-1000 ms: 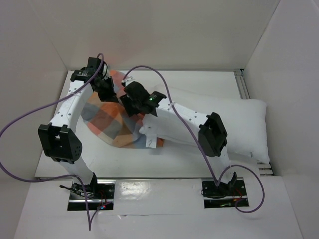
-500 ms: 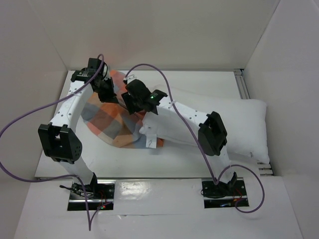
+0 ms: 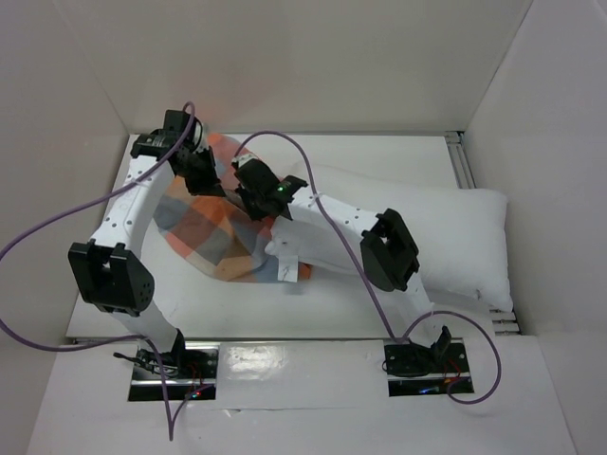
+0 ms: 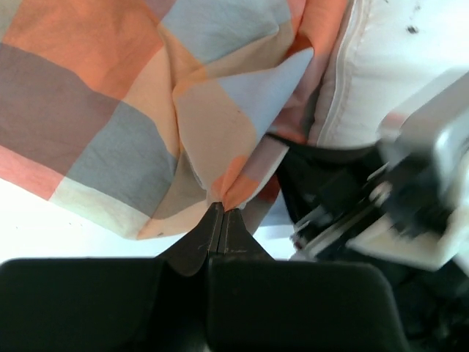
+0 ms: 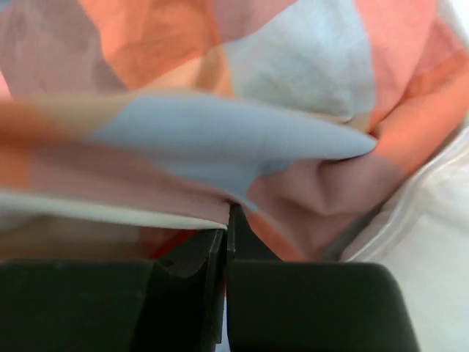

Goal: Put the pillow into the pillowcase

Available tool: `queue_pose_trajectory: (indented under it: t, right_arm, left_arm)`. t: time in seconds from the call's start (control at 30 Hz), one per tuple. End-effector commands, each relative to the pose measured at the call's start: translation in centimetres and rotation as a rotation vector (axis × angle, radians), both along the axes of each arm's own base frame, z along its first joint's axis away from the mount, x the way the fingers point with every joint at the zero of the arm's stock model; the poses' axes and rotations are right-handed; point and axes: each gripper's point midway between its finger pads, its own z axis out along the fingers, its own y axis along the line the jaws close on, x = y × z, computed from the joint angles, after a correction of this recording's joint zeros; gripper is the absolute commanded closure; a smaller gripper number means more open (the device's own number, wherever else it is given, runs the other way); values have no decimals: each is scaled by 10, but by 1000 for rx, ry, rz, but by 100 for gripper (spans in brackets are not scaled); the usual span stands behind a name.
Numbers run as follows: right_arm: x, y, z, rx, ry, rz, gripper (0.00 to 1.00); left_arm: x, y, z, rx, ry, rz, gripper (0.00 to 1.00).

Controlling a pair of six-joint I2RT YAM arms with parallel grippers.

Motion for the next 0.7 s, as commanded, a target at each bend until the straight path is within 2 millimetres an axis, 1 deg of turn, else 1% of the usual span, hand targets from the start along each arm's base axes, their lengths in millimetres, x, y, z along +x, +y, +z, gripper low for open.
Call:
queue_pose_trajectory:
  t: [0.0,0.07,0.1,0.13,0.17,0.2,0.23,0.27,0.3,0.33,0.37,0.4,0.43,0.47,0.5,0.53,0.57,0.6,0.63,0.67]
  right_arm:
    - [55,-29,47,61,-114,-139,100]
    - [76,-46,71,107,-158,-185,100]
    - [96,-60,79,135,-190,-227,100]
    - [106,-67,90,160,-216,-246,100]
    - [115,-73,95,178,-236,-263,100]
    - [133,-79,106,213,-276,-289,100]
    - [141,-82,107,224,-289,-300,100]
    - [151,-86,100,217,-301,-326,100]
    - [155,-85,100,221,-316,-337,100]
    - [166,-90,104,234,-355,-358,100]
    - [173,-93,96,219,-368,-387,100]
    - [181,-99,97,218,-387,-416,100]
    - [185,-101,94,206,-396,-438,100]
    - [194,-111,81,174,-400,-481,100]
    - [196,-112,74,161,-391,-500,100]
    - [203,-127,75,149,-386,-538,100]
    - [206,-133,72,151,-370,-561,100]
    - [210,-141,64,140,-347,-583,96]
    - [208,-147,75,147,-314,-581,88]
    - [212,-160,76,157,-286,-591,76]
  left_arm:
    - [-13,11,36,10,-86,-6,100]
    - [-20,9,38,5,-88,-24,100]
    - [-29,6,44,-17,-93,-38,100]
    - [-34,3,44,-29,-94,-56,100]
    - [-40,-4,45,-51,-90,-80,100]
    - [-49,-16,41,-87,-69,-120,100]
    - [-51,-22,42,-97,-78,-141,100]
    - [-54,-36,43,-109,-85,-185,100]
    - [-59,-43,40,-118,-71,-209,100]
    - [-59,-50,41,-120,-82,-228,100]
    - [-61,-61,40,-125,-77,-273,100]
    - [-64,-69,38,-150,-62,-300,100]
    - [-64,-75,39,-160,-62,-330,100]
    - [-64,-80,33,-166,-39,-342,100]
    - [-64,-83,36,-167,-49,-352,100]
    - [-63,-85,34,-175,-37,-357,100]
    - [-63,-85,34,-175,-37,-357,100]
    - [-59,-84,36,-163,-57,-350,100]
    - [-57,-83,33,-154,-50,-344,100]
    - [-53,-79,35,-151,-56,-319,100]
